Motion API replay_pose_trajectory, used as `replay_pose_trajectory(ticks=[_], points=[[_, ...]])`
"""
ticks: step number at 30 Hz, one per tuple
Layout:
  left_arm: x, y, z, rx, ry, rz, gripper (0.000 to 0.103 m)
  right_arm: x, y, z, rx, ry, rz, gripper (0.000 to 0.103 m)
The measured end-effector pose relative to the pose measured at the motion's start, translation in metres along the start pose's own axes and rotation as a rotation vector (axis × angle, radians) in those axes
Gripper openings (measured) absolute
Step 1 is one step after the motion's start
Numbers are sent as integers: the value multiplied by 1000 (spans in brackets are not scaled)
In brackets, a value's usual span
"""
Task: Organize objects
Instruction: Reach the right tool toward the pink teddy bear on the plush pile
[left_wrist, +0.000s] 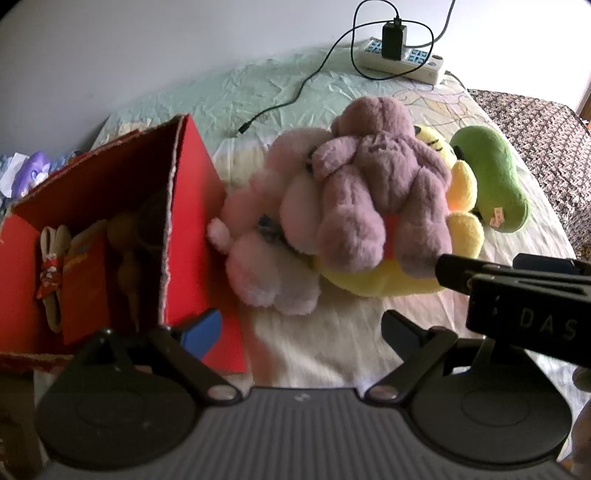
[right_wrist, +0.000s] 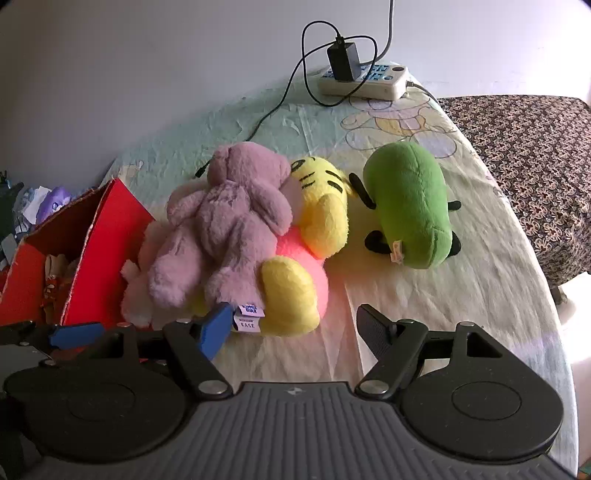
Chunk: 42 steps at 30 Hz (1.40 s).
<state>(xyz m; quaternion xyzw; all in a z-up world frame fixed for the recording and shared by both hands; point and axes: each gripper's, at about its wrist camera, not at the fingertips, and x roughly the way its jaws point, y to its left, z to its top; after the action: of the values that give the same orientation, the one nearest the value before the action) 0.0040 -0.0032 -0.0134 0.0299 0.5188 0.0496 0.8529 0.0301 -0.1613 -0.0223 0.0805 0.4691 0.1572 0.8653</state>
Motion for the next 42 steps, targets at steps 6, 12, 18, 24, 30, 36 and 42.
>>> replay_pose_trajectory(ticks=[6, 12, 18, 24, 30, 36, 42], points=[[-2, -4, -1, 1, -7, 7, 94, -1, -4, -1, -7, 9, 21, 77], [-4, -11, -3, 15, 0, 11, 94, -7, -9, -2, -23, -7, 23, 77], [-4, -16, -5, 19, 16, 12, 94, -9, -16, -3, -2, -10, 61, 70], [-3, -15, -4, 25, 26, -10, 95, -14, -18, -2, 18, -23, 93, 67], [-1, -17, -5, 45, 38, -16, 95, -15, -19, -4, 33, -19, 94, 66], [5, -19, -9, 66, 71, -34, 95, -13, -21, -10, 51, -5, 96, 66], [3, -17, -8, 87, 63, -45, 95, -18, -22, -8, 74, -30, 126, 63]])
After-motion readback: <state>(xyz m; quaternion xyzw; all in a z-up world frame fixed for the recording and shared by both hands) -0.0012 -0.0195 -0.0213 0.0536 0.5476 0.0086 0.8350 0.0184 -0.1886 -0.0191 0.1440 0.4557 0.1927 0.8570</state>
